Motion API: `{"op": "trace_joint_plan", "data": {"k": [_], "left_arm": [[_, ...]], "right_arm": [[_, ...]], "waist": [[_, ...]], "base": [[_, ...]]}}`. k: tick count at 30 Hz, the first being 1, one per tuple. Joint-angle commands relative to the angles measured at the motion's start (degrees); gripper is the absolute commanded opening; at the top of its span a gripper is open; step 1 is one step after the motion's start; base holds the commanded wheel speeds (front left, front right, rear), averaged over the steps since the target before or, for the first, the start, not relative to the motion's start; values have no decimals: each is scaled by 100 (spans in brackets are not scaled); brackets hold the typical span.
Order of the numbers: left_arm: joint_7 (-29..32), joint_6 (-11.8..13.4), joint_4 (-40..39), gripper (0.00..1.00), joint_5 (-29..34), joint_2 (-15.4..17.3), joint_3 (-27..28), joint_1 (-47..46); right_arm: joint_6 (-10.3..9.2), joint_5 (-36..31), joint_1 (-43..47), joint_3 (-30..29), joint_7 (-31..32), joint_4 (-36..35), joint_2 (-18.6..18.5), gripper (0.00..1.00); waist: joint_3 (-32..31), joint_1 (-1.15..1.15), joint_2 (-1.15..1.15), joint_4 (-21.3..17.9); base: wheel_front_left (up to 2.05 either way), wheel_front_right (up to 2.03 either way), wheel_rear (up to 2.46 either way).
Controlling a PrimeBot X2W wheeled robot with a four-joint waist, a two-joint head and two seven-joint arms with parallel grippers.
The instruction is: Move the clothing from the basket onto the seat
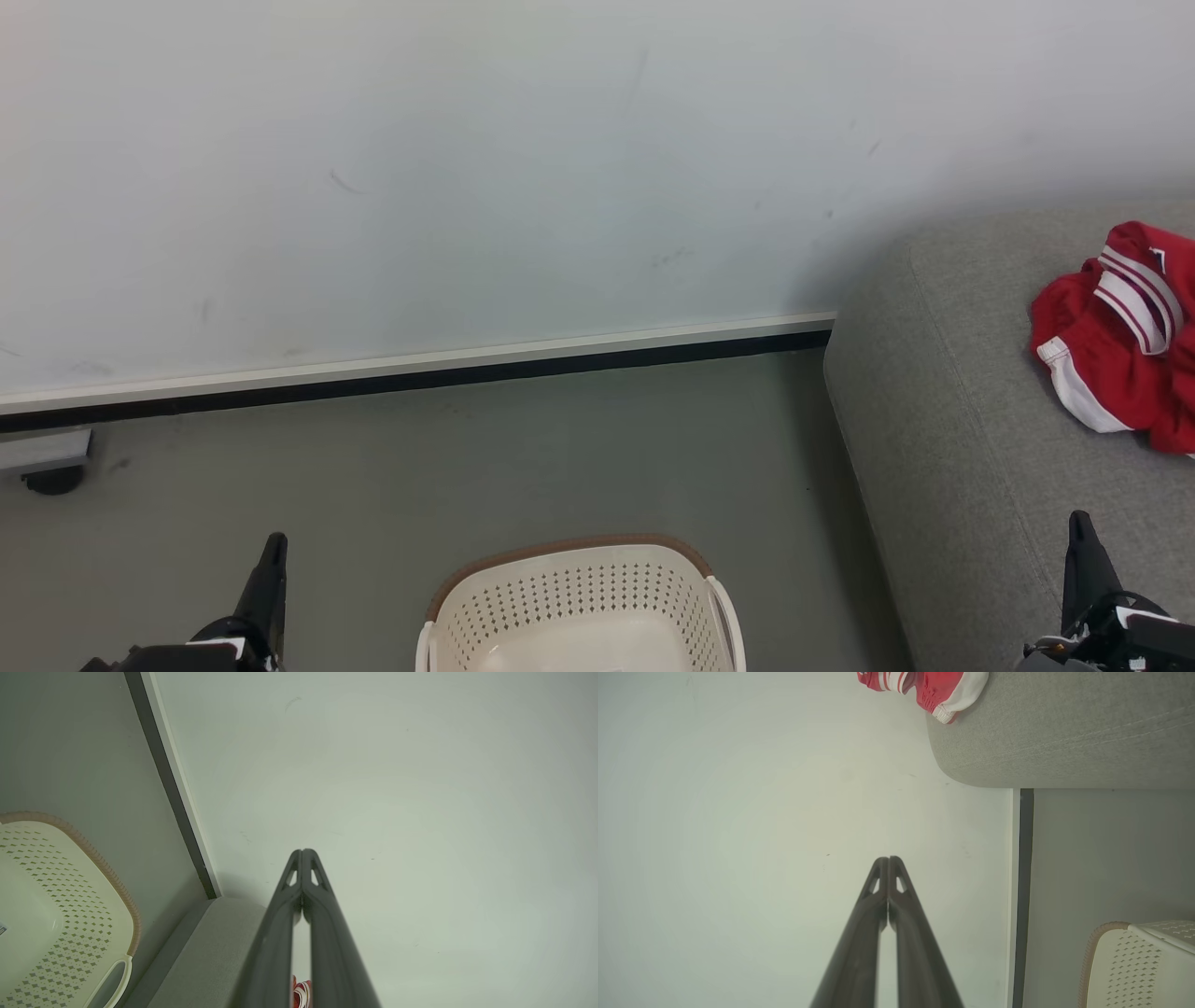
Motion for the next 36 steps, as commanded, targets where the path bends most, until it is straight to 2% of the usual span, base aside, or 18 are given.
{"op": "trace_joint_plan", "data": {"k": [1,36], "left_arm": [[22,-43,14,0,-42,-3,28,0],[21,-42,10,0,-43,-3,27,2]], "right_arm": [[2,51,-4,14,-26,-24,-48,0],[2,127,-14,97,-92,-55,-119,0]], "waist": [[0,0,0,0],[1,0,0,0]], "base": [[0,0,0],[0,0,0]]}}
